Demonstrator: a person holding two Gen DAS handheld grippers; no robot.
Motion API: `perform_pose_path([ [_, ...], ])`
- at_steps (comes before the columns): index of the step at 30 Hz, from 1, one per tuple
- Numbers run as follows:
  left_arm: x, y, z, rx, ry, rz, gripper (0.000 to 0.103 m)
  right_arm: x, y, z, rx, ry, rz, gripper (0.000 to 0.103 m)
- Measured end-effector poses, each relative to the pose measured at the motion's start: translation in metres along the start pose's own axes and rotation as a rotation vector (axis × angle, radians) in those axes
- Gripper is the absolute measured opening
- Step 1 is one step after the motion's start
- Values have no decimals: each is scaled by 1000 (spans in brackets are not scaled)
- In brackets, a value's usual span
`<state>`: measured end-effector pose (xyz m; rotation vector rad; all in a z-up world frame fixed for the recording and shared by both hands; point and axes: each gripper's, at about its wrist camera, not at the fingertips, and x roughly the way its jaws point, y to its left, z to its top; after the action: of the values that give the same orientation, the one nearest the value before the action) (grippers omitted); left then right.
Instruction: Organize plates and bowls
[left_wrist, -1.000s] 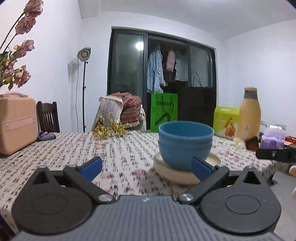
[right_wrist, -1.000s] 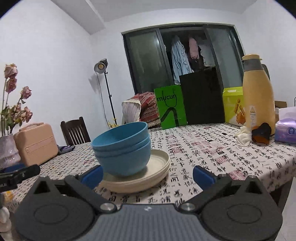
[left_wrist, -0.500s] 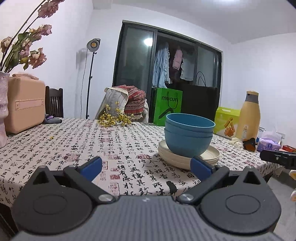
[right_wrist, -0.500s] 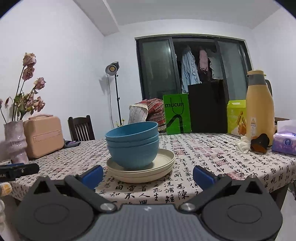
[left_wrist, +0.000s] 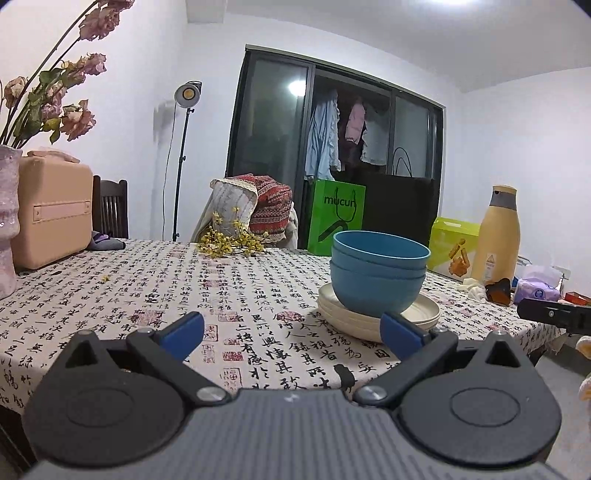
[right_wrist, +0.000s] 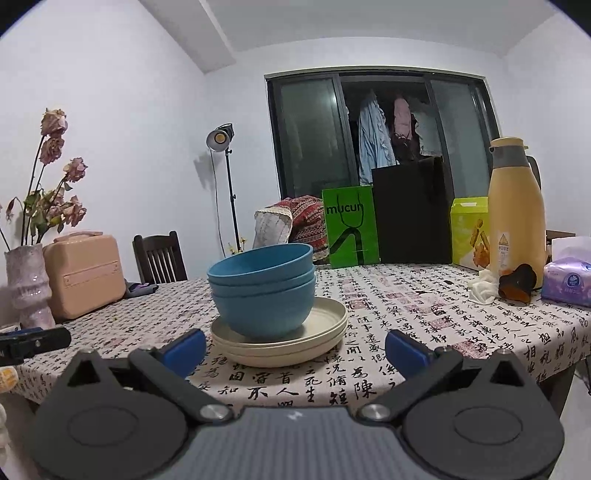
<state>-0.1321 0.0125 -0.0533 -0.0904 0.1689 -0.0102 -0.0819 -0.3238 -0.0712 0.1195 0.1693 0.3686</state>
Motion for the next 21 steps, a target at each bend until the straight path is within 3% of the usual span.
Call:
perform_pose_path([
  [11,-3,-1,-1,9,-12,-2,103,0,2,-1,-8,2,2,103],
  [21,-5,3,0,-8,-14,-46,103,0,3,-2,-13,8,8,103],
])
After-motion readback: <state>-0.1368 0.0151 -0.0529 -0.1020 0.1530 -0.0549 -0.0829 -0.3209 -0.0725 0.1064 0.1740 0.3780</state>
